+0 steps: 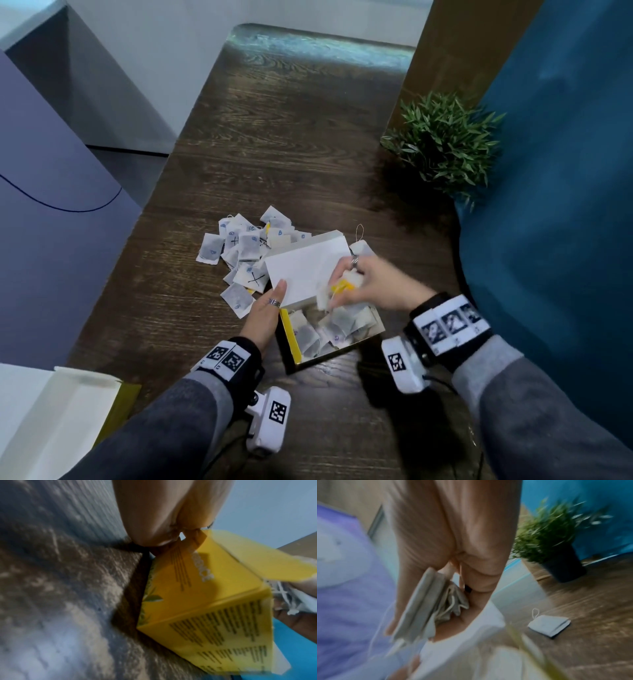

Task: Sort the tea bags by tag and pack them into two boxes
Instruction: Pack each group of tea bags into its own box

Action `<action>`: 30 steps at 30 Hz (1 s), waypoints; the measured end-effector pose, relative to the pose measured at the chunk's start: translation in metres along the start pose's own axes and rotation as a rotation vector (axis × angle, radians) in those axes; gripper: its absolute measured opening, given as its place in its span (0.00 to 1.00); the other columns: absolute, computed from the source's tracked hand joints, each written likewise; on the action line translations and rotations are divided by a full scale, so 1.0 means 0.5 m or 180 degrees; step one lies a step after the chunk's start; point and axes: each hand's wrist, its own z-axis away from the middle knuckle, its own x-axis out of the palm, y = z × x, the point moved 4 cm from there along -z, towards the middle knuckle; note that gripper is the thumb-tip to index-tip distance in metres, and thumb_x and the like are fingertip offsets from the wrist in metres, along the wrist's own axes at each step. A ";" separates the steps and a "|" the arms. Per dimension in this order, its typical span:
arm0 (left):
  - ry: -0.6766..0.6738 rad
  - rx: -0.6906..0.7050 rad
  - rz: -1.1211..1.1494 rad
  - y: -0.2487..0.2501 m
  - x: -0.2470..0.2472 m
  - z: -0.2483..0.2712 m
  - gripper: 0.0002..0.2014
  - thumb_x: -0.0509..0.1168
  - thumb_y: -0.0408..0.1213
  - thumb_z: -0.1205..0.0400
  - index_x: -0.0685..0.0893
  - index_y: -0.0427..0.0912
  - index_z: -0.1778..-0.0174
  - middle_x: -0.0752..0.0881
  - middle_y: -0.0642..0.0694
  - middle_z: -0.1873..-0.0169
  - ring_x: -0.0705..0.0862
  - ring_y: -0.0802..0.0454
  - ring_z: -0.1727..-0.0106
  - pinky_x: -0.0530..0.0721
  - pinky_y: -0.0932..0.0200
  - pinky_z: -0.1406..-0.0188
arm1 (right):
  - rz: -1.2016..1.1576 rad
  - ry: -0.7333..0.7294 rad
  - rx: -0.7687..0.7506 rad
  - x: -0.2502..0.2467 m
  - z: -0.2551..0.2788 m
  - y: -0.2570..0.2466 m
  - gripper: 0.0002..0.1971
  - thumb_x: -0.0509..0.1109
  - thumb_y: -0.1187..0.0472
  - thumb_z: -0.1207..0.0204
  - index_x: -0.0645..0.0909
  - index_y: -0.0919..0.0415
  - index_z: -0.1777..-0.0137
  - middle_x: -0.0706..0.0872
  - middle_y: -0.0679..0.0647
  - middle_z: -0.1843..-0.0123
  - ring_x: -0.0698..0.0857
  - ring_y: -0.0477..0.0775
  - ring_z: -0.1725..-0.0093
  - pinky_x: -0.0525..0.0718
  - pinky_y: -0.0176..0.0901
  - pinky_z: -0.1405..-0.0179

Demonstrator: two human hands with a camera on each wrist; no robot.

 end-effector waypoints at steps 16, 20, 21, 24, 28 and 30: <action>-0.0055 -0.0032 0.0002 -0.012 -0.007 -0.009 0.17 0.55 0.53 0.16 0.85 0.47 0.46 0.88 0.49 0.44 0.85 0.53 0.41 0.76 0.53 0.32 | 0.3028 0.0348 -0.0415 0.097 0.022 0.023 0.24 0.76 0.35 0.44 0.87 0.51 0.56 0.83 0.49 0.54 0.82 0.54 0.47 0.79 0.53 0.52; -0.0020 -0.0101 0.0057 -0.014 -0.007 -0.010 0.18 0.56 0.52 0.16 0.85 0.45 0.45 0.89 0.46 0.44 0.86 0.50 0.42 0.78 0.51 0.33 | 0.1085 0.1279 -0.0172 -0.002 0.000 0.007 0.11 0.71 0.46 0.28 0.85 0.54 0.59 0.84 0.48 0.56 0.80 0.47 0.55 0.76 0.44 0.49; -0.0022 -0.0104 0.0044 -0.015 -0.008 -0.010 0.18 0.56 0.52 0.16 0.84 0.45 0.44 0.88 0.46 0.44 0.86 0.50 0.41 0.77 0.50 0.31 | 0.0691 0.1574 -0.0048 -0.035 -0.013 0.025 0.09 0.71 0.50 0.26 0.85 0.55 0.58 0.85 0.49 0.56 0.81 0.48 0.58 0.79 0.44 0.51; -0.0020 -0.0124 0.0073 -0.015 -0.008 -0.010 0.18 0.56 0.52 0.17 0.84 0.46 0.43 0.88 0.47 0.43 0.85 0.50 0.40 0.75 0.48 0.29 | 0.0698 0.1502 0.0761 -0.095 -0.070 0.123 0.12 0.70 0.52 0.25 0.80 0.55 0.44 0.82 0.58 0.43 0.82 0.54 0.46 0.79 0.52 0.37; -0.0005 -0.0125 0.0031 -0.015 -0.008 -0.011 0.20 0.56 0.53 0.17 0.84 0.45 0.41 0.88 0.46 0.42 0.85 0.50 0.38 0.74 0.46 0.28 | 0.1123 0.0655 0.1394 -0.083 -0.124 0.211 0.24 0.73 0.53 0.27 0.72 0.45 0.31 0.68 0.61 0.33 0.69 0.65 0.30 0.67 0.53 0.25; -0.0032 -0.0131 0.0072 -0.015 -0.008 -0.010 0.19 0.56 0.52 0.17 0.84 0.45 0.42 0.88 0.46 0.42 0.85 0.50 0.39 0.76 0.48 0.29 | 0.1195 0.0632 0.1241 -0.075 -0.138 0.218 0.18 0.73 0.58 0.27 0.78 0.48 0.38 0.71 0.61 0.36 0.69 0.64 0.32 0.68 0.50 0.29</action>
